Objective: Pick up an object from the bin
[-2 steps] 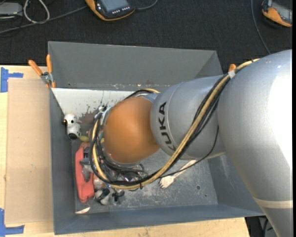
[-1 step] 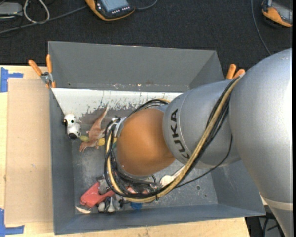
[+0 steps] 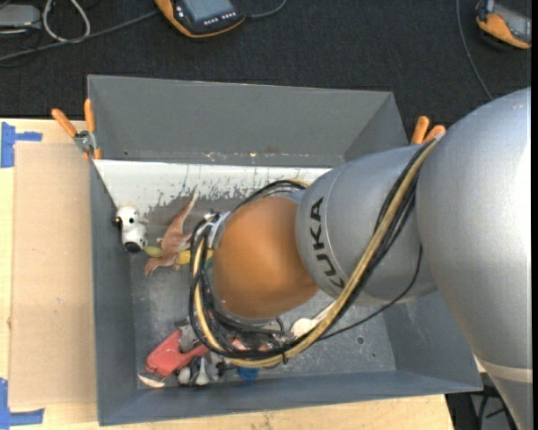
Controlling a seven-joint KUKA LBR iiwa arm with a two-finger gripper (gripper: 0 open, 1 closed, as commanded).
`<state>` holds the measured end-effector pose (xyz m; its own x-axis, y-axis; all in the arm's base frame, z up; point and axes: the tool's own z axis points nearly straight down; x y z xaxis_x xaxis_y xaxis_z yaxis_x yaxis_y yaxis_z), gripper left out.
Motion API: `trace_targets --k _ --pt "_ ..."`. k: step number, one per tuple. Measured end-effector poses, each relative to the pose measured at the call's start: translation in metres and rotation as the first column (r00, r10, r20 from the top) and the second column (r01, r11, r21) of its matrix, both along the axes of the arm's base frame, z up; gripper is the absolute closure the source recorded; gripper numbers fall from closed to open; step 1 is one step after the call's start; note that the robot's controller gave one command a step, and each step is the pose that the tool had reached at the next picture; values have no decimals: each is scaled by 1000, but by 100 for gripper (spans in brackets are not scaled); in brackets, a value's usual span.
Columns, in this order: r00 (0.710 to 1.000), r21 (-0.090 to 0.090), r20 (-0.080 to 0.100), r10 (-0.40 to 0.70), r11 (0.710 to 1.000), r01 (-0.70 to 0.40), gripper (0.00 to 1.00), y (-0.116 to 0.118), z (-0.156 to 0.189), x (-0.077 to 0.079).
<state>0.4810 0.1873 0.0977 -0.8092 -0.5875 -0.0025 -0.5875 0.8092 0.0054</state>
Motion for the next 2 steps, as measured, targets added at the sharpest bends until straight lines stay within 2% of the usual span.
trace_targets --k 1,2 --pt "980 11 15 197 980 -197 100 -12 -16 24" --pt "924 8 21 381 924 -382 100 -17 -19 34"
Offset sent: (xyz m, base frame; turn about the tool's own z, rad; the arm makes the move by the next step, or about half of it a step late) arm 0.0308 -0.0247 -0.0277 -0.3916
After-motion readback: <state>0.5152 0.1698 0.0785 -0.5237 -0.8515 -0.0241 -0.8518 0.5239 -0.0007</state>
